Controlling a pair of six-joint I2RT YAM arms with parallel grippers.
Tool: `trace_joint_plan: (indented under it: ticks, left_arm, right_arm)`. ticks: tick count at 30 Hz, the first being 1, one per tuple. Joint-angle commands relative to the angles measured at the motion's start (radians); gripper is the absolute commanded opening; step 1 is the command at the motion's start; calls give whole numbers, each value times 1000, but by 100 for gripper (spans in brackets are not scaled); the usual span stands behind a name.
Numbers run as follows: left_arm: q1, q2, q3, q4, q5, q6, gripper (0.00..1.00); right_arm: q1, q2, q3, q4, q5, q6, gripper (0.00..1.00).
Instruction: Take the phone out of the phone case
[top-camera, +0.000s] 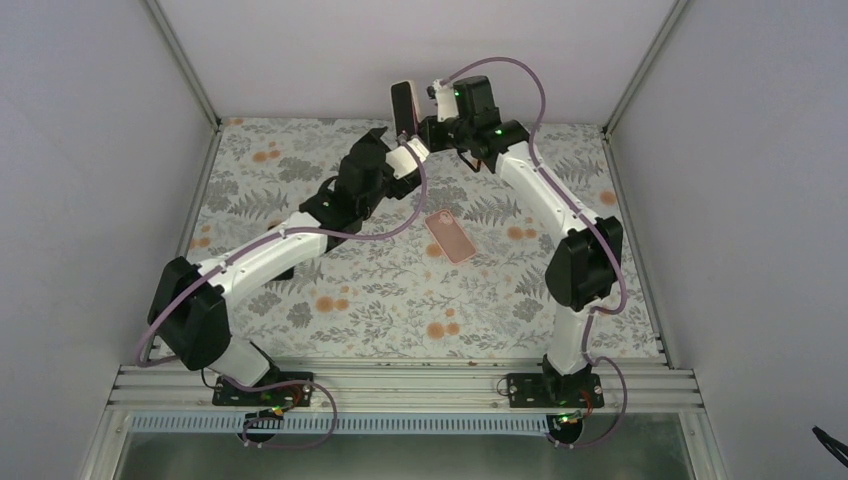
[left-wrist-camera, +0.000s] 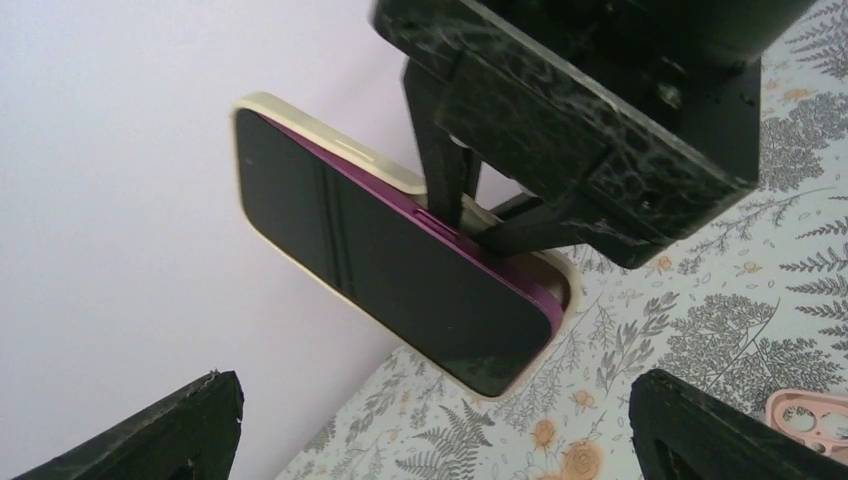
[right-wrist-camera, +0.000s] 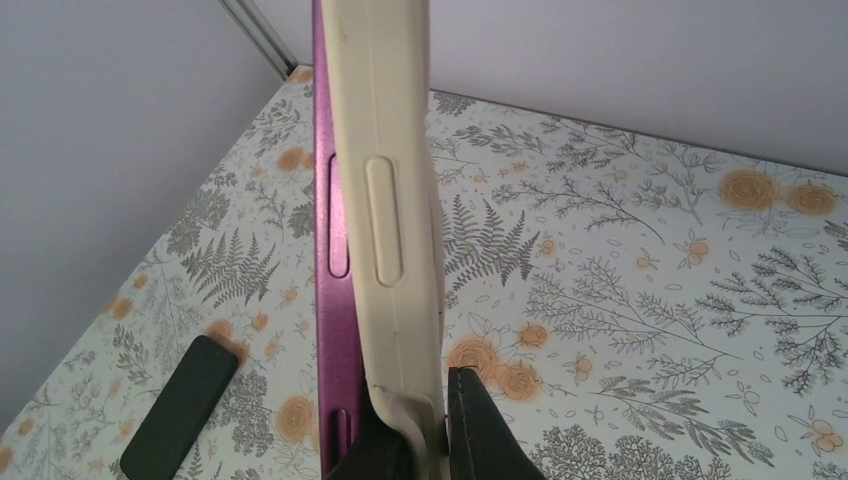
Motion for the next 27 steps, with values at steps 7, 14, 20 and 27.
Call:
trace_joint_plan:
  ticks: [7,14,20,27]
  left_arm:
    - [50,61,64,-27,28,-89,95]
    - [72,85,110,-61,65,-101,95]
    - [74,90,133,-97,118,-119,95]
    - [77,106,167,-123,134,-145,95]
  right_arm:
    - [17,-94,31,76,-22,30,3]
    - [22,-111,17,80,-36,24,3]
    - [22,-117,14,83,-39,25,3]
    - [25,-118,13,83,-43,20,3]
